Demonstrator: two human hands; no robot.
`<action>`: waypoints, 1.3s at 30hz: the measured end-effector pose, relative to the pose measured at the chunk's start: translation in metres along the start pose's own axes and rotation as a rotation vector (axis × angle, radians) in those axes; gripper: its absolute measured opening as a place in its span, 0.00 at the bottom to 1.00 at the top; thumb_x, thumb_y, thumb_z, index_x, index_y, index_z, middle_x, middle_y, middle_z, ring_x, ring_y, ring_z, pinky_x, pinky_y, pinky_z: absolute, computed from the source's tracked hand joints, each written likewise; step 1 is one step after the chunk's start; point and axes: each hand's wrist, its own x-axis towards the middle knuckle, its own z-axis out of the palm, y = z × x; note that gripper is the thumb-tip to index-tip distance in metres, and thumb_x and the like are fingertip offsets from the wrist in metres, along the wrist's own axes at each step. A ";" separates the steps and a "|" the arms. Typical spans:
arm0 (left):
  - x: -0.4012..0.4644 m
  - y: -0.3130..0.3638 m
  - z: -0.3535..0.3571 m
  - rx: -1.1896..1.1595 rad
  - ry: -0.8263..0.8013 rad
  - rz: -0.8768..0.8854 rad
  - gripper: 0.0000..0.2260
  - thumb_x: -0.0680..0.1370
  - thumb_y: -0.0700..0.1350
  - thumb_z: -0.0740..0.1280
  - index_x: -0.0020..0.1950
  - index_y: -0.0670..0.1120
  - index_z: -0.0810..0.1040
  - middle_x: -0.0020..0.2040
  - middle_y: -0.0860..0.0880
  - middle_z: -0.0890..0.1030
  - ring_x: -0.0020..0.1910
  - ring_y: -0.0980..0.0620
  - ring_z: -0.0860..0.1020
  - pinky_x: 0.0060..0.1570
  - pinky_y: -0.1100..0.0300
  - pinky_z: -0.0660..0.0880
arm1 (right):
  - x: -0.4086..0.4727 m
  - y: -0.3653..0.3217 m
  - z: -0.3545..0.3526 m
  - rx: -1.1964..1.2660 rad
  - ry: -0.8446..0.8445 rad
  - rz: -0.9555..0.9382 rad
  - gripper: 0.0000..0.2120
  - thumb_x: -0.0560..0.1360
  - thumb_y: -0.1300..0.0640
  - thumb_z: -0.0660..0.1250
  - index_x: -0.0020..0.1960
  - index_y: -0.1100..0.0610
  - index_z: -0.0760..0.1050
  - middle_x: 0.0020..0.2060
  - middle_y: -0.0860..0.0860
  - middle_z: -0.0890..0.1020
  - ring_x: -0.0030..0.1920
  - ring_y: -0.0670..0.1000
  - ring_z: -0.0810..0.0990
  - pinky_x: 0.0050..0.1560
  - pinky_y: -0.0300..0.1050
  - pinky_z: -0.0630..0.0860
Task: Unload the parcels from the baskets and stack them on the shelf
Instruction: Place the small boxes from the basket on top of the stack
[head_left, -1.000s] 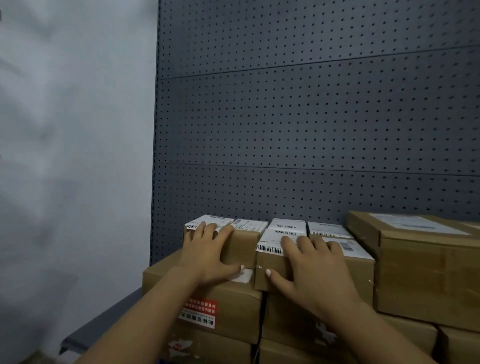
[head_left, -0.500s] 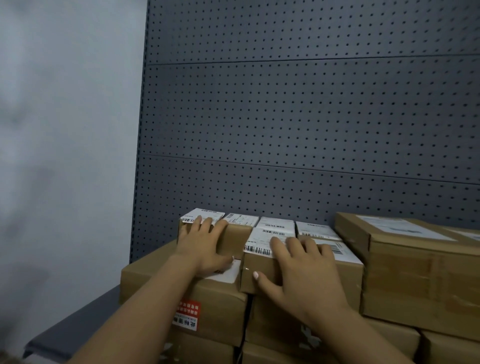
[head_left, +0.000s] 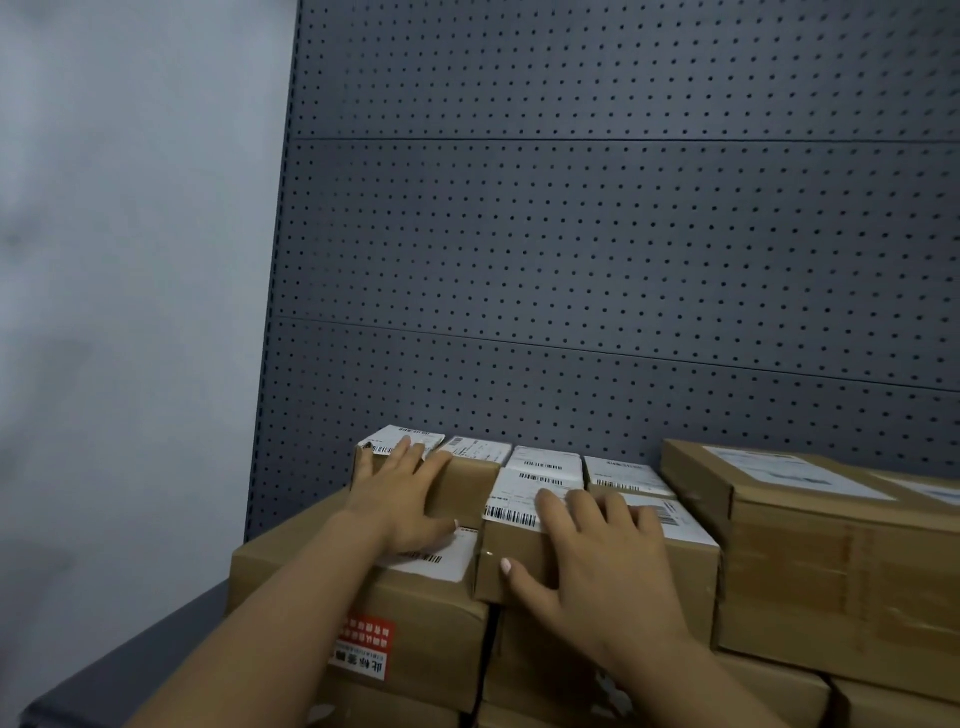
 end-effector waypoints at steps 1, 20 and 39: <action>-0.002 0.000 -0.002 -0.008 -0.004 0.013 0.42 0.72 0.66 0.62 0.78 0.55 0.43 0.79 0.49 0.46 0.77 0.50 0.41 0.72 0.38 0.36 | 0.000 0.000 -0.001 -0.002 -0.003 0.000 0.28 0.69 0.31 0.56 0.54 0.50 0.76 0.43 0.51 0.81 0.45 0.57 0.78 0.42 0.55 0.74; -0.175 0.066 -0.063 -0.227 0.183 0.250 0.33 0.77 0.60 0.63 0.78 0.55 0.52 0.76 0.55 0.59 0.74 0.56 0.57 0.73 0.58 0.54 | -0.074 0.012 -0.076 0.137 -0.108 -0.103 0.32 0.76 0.33 0.49 0.73 0.51 0.63 0.66 0.53 0.74 0.68 0.55 0.70 0.69 0.55 0.63; -0.278 0.335 0.028 -0.475 -0.185 0.783 0.37 0.71 0.67 0.54 0.77 0.51 0.57 0.75 0.52 0.63 0.73 0.52 0.62 0.71 0.56 0.57 | -0.412 0.156 -0.163 -0.195 -0.570 0.326 0.30 0.76 0.36 0.54 0.71 0.53 0.68 0.65 0.56 0.76 0.67 0.58 0.73 0.64 0.57 0.70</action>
